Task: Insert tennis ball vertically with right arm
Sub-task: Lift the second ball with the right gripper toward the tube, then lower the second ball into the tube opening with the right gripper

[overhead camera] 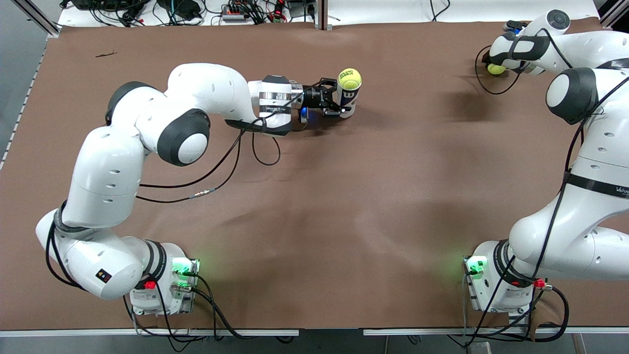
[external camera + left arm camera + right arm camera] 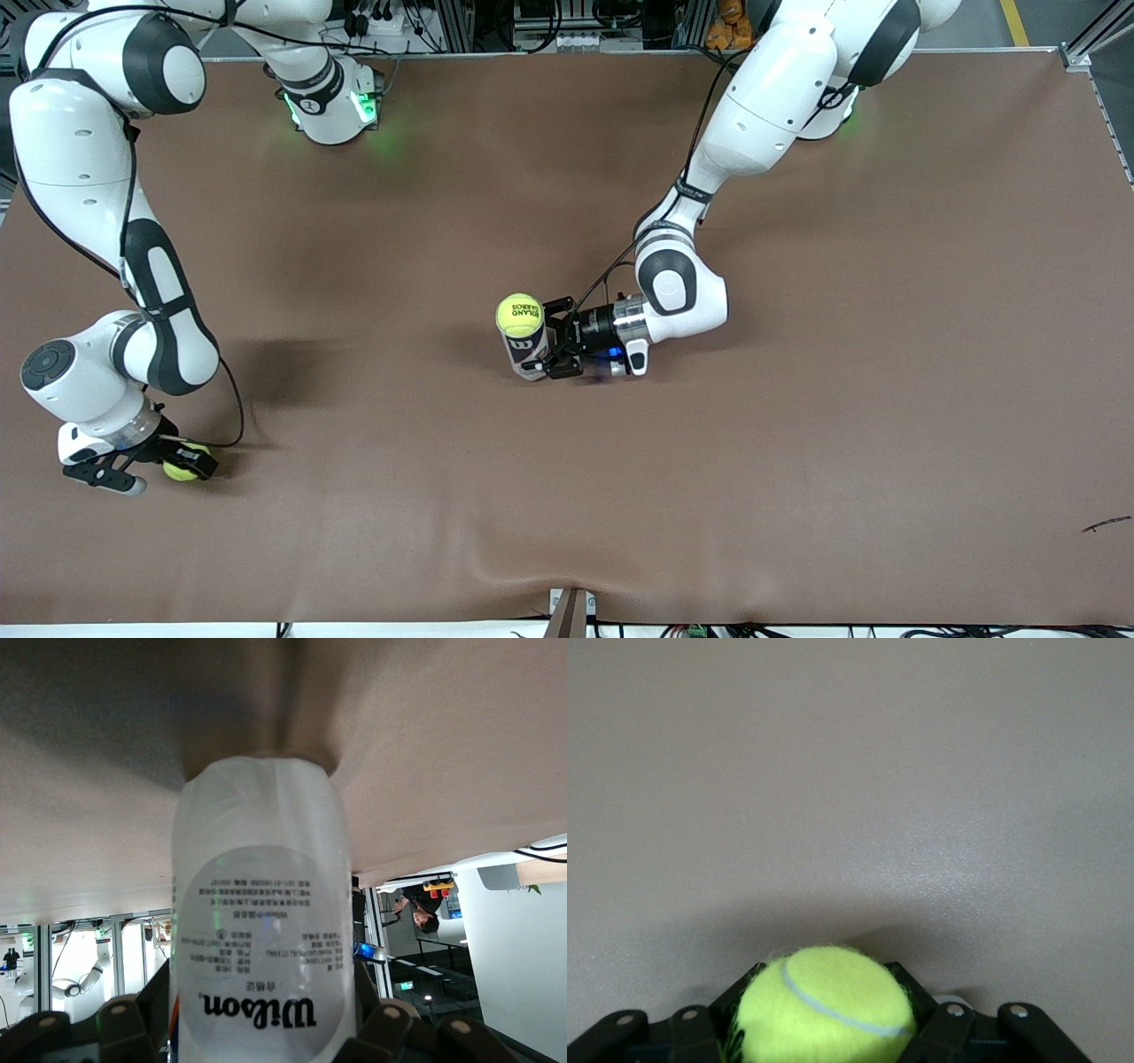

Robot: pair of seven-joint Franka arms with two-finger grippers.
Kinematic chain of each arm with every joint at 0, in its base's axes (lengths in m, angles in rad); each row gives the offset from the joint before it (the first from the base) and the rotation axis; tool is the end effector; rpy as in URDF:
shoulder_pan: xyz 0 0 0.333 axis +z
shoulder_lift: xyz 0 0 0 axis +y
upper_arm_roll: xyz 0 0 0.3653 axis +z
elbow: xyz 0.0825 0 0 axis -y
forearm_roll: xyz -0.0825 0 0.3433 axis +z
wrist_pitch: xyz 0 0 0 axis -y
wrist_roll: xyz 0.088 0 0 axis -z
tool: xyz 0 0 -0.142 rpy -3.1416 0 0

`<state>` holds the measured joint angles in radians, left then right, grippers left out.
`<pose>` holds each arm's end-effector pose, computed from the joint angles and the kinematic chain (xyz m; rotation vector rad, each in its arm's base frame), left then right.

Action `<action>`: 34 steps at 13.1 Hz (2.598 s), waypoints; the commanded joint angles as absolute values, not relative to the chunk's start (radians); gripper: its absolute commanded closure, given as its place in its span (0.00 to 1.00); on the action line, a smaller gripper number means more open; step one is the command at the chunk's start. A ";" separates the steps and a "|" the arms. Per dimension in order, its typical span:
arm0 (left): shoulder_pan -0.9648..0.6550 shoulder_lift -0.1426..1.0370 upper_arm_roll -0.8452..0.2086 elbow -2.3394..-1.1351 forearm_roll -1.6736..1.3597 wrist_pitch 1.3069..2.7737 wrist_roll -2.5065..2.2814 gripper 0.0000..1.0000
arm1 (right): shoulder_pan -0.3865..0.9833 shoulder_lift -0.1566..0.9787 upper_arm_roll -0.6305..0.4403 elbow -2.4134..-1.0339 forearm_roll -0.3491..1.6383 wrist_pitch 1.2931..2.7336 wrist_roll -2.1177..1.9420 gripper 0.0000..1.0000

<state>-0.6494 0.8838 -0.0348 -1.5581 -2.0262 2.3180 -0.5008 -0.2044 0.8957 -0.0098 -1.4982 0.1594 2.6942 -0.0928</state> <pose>0.5502 -0.4933 0.1821 1.3978 1.3885 -0.8865 0.7390 -0.1619 0.1915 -3.0447 0.3825 -0.4779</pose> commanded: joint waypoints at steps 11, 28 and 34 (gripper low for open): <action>-0.657 0.914 -0.032 -1.546 -2.037 2.332 -0.466 0.22 | 0.099 0.526 -0.005 -1.470 0.167 2.047 0.347 0.49; -0.657 0.919 -0.032 -1.546 -2.040 2.332 -0.465 0.21 | 0.634 0.495 -0.008 -1.470 0.149 1.937 1.141 0.49; -0.657 0.919 -0.032 -1.546 -2.037 2.332 -0.465 0.21 | 0.627 0.529 -0.009 -1.416 0.155 1.939 1.147 0.48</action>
